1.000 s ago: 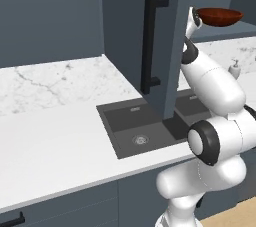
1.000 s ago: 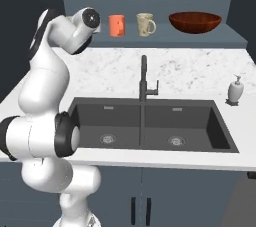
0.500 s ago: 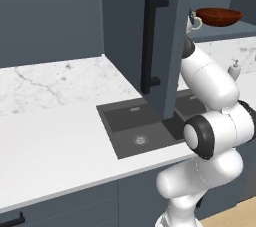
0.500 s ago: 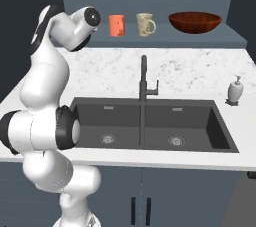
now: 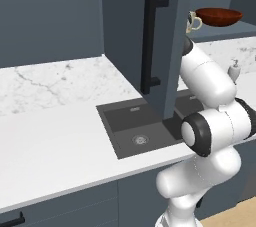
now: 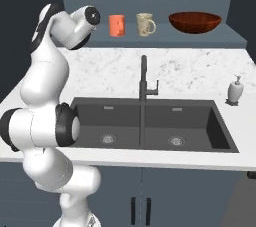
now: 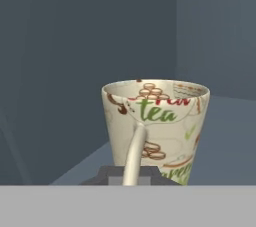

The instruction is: Gather all objects into one cabinet and sort the glasses and bowls to opposite sides.

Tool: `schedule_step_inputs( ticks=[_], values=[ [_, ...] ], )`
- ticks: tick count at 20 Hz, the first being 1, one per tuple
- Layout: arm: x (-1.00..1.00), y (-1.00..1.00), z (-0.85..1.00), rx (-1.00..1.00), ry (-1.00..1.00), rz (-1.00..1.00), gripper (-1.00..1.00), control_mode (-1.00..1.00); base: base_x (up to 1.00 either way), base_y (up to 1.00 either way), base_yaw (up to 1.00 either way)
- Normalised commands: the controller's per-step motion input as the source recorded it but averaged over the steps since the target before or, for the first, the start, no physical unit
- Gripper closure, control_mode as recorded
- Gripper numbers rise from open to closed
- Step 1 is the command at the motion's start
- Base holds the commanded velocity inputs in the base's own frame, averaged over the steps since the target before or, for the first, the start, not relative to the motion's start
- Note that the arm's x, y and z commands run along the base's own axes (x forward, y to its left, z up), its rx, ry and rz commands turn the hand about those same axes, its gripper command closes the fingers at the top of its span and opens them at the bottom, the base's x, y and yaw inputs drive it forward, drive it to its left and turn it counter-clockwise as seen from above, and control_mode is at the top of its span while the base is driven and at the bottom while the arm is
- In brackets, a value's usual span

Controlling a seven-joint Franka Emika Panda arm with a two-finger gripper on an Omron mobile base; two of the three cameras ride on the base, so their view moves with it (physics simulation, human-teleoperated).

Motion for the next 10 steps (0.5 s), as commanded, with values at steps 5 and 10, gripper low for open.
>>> schedule_step_inputs(
  ticks=[5, 10],
  values=[
    [0.00, 0.00, 0.00, 0.00, 0.00, 0.00, 1.00, -1.00, 0.00, 0.00, 0.00],
    [0.07, 0.03, 0.00, 0.00, 0.00, 0.00, 1.00, -1.00, 0.00, 0.00, 0.00]
  ],
)
